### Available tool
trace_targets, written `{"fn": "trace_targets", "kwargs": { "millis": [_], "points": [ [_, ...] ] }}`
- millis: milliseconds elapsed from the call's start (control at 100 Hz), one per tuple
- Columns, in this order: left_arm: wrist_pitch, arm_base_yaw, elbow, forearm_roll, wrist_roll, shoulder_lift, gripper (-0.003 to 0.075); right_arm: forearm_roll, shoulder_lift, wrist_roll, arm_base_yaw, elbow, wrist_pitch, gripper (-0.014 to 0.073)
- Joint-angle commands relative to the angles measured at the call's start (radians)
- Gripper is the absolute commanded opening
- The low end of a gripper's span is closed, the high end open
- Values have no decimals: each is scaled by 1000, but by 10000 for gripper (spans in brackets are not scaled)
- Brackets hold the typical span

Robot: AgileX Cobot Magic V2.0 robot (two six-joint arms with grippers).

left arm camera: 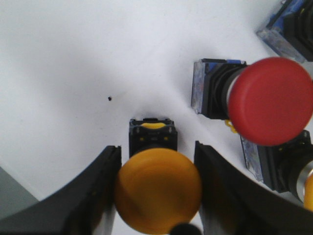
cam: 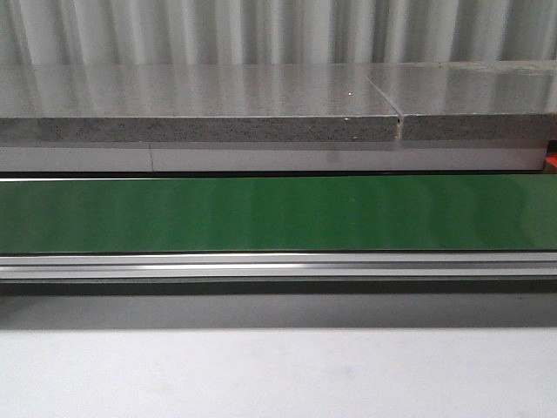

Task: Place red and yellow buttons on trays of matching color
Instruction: 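Move the left gripper over the remaining buttons in the cluster, then grasp a yellow push button from the cluster with the left gripper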

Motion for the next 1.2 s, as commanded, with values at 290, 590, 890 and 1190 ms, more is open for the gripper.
{"fn": "trace_targets", "kwargs": {
  "millis": [290,590,890,1190],
  "points": [
    [71,1,-30,1,21,-208,196,-8,6,-7,-1,-25,-69,-106],
    [108,-97,-32,30,21,-412,195,-8,6,-7,-1,-25,-69,-106],
    [164,-299,-134,39,23,-366,195,-8,6,-7,-1,-25,-69,-106],
    [171,-456,-213,39,23,-223,195,-8,6,-7,-1,-25,-69,-106]
  ]
}}
